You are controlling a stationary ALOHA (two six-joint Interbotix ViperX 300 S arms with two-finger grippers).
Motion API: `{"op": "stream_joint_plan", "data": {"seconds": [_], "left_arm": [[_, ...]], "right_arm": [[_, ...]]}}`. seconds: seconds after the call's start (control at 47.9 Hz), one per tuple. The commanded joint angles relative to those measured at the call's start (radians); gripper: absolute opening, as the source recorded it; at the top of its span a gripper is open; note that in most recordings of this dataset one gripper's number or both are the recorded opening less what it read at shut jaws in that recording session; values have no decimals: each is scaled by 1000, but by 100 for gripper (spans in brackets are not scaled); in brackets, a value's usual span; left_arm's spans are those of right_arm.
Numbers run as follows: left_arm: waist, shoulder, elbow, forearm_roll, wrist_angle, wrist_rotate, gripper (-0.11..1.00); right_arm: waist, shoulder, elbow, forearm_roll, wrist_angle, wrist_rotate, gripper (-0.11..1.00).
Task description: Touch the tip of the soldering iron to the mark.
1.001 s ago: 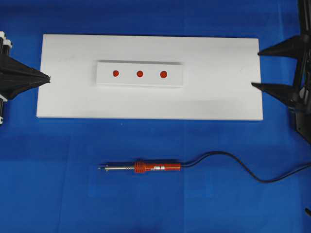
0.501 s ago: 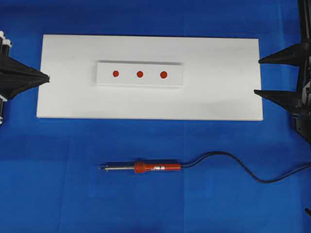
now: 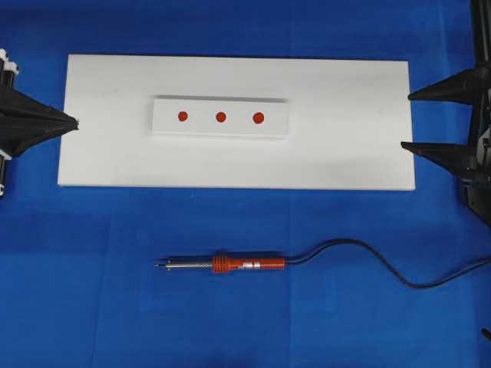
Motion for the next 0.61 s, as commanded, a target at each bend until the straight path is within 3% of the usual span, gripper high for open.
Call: {"op": "stream_joint_plan", "data": {"seconds": [0.0,0.584], "left_arm": [[-2,9,-8,2,-6,-2,0],[-2,9,-8,2,-9,-2,0]], "right_arm": [[6,8,-14,2,-12,0,81],[17,9,-12,2,-8,0,81]]}}
